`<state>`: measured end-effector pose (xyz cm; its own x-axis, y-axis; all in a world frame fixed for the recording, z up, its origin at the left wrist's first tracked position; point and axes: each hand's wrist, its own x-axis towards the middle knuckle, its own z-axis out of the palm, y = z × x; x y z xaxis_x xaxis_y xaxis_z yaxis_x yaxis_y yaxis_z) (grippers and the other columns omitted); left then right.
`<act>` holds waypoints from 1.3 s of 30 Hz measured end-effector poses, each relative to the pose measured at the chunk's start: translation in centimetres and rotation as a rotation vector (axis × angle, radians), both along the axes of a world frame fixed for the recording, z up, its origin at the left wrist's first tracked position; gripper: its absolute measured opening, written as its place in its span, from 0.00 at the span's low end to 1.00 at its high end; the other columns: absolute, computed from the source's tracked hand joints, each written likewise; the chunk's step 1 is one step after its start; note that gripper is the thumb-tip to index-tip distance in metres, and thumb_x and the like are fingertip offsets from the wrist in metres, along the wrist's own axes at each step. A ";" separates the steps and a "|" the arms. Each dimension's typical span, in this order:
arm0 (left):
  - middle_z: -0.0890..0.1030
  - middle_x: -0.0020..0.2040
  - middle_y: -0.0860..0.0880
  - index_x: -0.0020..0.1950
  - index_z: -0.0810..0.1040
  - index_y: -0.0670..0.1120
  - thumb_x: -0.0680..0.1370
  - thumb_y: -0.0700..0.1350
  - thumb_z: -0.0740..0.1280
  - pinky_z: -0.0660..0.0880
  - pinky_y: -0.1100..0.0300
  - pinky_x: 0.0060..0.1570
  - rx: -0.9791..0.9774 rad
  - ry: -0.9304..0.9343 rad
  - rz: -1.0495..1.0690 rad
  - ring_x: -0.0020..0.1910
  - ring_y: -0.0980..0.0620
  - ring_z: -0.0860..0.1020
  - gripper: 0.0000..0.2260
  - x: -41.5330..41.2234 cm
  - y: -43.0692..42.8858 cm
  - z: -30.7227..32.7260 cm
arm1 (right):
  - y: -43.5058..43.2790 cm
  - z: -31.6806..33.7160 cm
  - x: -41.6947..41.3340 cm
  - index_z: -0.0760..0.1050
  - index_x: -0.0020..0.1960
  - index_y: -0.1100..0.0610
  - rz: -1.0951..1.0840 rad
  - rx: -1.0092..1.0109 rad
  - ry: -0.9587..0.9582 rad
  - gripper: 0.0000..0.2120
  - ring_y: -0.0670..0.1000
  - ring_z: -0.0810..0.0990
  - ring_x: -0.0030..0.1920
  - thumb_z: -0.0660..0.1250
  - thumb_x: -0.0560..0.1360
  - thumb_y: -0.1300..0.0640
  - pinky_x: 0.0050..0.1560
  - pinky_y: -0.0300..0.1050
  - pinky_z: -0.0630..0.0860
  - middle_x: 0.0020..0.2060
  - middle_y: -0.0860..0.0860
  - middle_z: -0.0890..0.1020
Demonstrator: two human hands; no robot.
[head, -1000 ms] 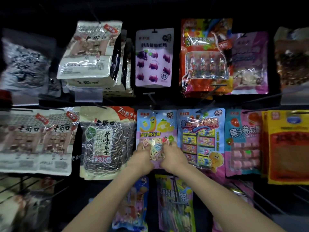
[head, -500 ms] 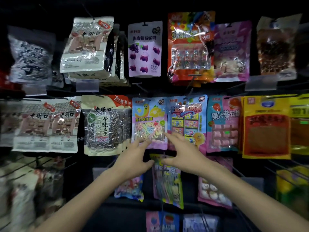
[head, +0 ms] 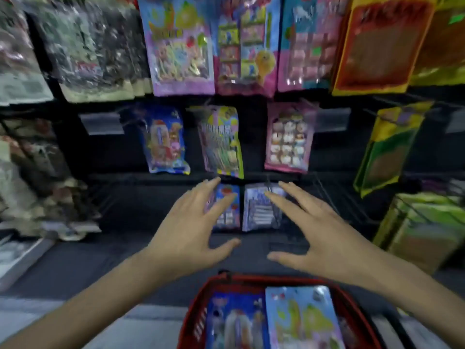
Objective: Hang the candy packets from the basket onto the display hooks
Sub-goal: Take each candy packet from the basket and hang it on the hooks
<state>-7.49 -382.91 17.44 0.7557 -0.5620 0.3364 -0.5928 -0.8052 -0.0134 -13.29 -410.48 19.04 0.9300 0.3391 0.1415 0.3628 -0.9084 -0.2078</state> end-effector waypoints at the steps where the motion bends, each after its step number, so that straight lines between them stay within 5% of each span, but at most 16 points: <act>1: 0.56 0.84 0.44 0.82 0.63 0.54 0.75 0.72 0.60 0.65 0.39 0.77 0.025 0.026 -0.006 0.82 0.40 0.60 0.39 -0.5 -0.3 -1.8 | -0.8 -1.6 -0.7 0.30 0.77 0.26 -0.007 -0.024 0.044 0.49 0.40 0.32 0.80 0.61 0.70 0.22 0.78 0.40 0.38 0.78 0.33 0.29; 3: 0.56 0.84 0.42 0.83 0.62 0.54 0.75 0.74 0.60 0.63 0.37 0.77 0.072 0.058 -0.032 0.82 0.40 0.58 0.41 -1.5 -1.0 -5.2 | -2.3 -4.8 -1.7 0.31 0.79 0.30 -0.020 -0.048 0.113 0.50 0.39 0.27 0.78 0.63 0.72 0.23 0.75 0.37 0.32 0.79 0.36 0.27; 6: 0.44 0.86 0.46 0.85 0.52 0.59 0.74 0.77 0.54 0.53 0.41 0.81 0.129 0.192 -0.030 0.85 0.44 0.46 0.43 -2.7 -2.1 -10.0 | -4.2 -10.0 -2.6 0.31 0.80 0.32 -0.078 -0.021 0.273 0.54 0.46 0.28 0.81 0.64 0.70 0.22 0.81 0.50 0.48 0.77 0.38 0.23; 9: 0.51 0.85 0.43 0.83 0.60 0.56 0.75 0.76 0.56 0.61 0.37 0.77 0.183 0.260 -0.051 0.83 0.39 0.55 0.41 -3.5 -3.9 -14.4 | -5.4 -15.0 -3.2 0.31 0.79 0.30 -0.133 0.045 0.382 0.57 0.50 0.36 0.83 0.66 0.67 0.20 0.81 0.57 0.59 0.77 0.38 0.24; 12: 0.60 0.83 0.41 0.82 0.63 0.54 0.75 0.75 0.58 0.69 0.34 0.72 0.214 0.316 -0.089 0.80 0.36 0.64 0.40 -4.0 -6.0 -18.7 | -6.4 -19.5 -3.6 0.32 0.81 0.35 -0.195 0.016 0.468 0.59 0.53 0.37 0.84 0.65 0.65 0.19 0.81 0.59 0.58 0.81 0.44 0.29; 15: 0.54 0.85 0.43 0.84 0.57 0.57 0.76 0.75 0.56 0.62 0.37 0.76 0.207 0.369 -0.108 0.82 0.39 0.58 0.41 -4.2 -7.7 -22.2 | -7.4 -23.4 -4.1 0.33 0.83 0.41 -0.286 -0.037 0.476 0.59 0.57 0.39 0.84 0.61 0.66 0.19 0.80 0.59 0.61 0.82 0.50 0.33; 21: 0.46 0.86 0.45 0.85 0.44 0.59 0.78 0.75 0.57 0.55 0.40 0.81 0.216 0.466 -0.048 0.84 0.41 0.52 0.43 -3.5 -9.5 -27.5 | -7.1 -27.5 -5.5 0.45 0.85 0.52 -0.425 -0.125 0.505 0.44 0.62 0.66 0.76 0.64 0.80 0.37 0.64 0.55 0.78 0.80 0.58 0.55; 24: 0.53 0.85 0.43 0.85 0.47 0.56 0.78 0.75 0.53 0.61 0.41 0.77 0.185 0.431 -0.030 0.81 0.40 0.60 0.41 -3.7 -10.6 -28.3 | -6.8 -28.1 -5.5 0.53 0.83 0.51 -0.477 -0.023 0.530 0.39 0.64 0.78 0.65 0.65 0.80 0.39 0.58 0.53 0.79 0.74 0.59 0.64; 30: 0.61 0.82 0.42 0.86 0.46 0.53 0.76 0.77 0.48 0.65 0.42 0.74 0.190 0.508 0.010 0.76 0.39 0.68 0.45 -4.7 -10.5 -31.5 | -7.5 -29.5 -5.9 0.57 0.82 0.46 -0.634 0.219 0.475 0.39 0.61 0.80 0.62 0.72 0.77 0.48 0.57 0.52 0.77 0.69 0.56 0.73; 34: 0.70 0.75 0.48 0.85 0.43 0.53 0.78 0.74 0.56 0.69 0.48 0.70 0.022 0.698 0.025 0.73 0.44 0.70 0.44 -5.0 -10.8 -31.9 | -8.0 -30.5 -5.8 0.68 0.74 0.48 -0.748 0.524 0.343 0.35 0.57 0.82 0.54 0.78 0.71 0.56 0.54 0.51 0.77 0.54 0.48 0.82; 37: 0.78 0.54 0.56 0.85 0.44 0.57 0.79 0.68 0.64 0.75 0.54 0.52 -0.176 0.811 0.059 0.51 0.53 0.77 0.43 -4.9 -11.1 -31.1 | -8.3 -30.4 -5.5 0.71 0.68 0.52 -0.802 0.715 0.237 0.30 0.48 0.82 0.45 0.80 0.70 0.59 0.48 0.50 0.78 0.41 0.46 0.82; 39: 0.80 0.46 0.55 0.83 0.44 0.62 0.78 0.67 0.67 0.80 0.49 0.42 -0.346 0.898 0.122 0.39 0.51 0.80 0.43 -5.0 -11.5 -30.8 | -8.2 -29.9 -5.3 0.72 0.63 0.52 -0.827 0.924 0.257 0.26 0.45 0.82 0.41 0.81 0.71 0.62 0.46 0.46 0.78 0.41 0.49 0.83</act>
<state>-12.45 -394.38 -13.40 0.8583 -0.4411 -0.2622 -0.1791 -0.7364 0.6525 -18.54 -418.71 -10.82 0.8522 -0.4830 -0.2011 -0.3871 -0.3233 -0.8635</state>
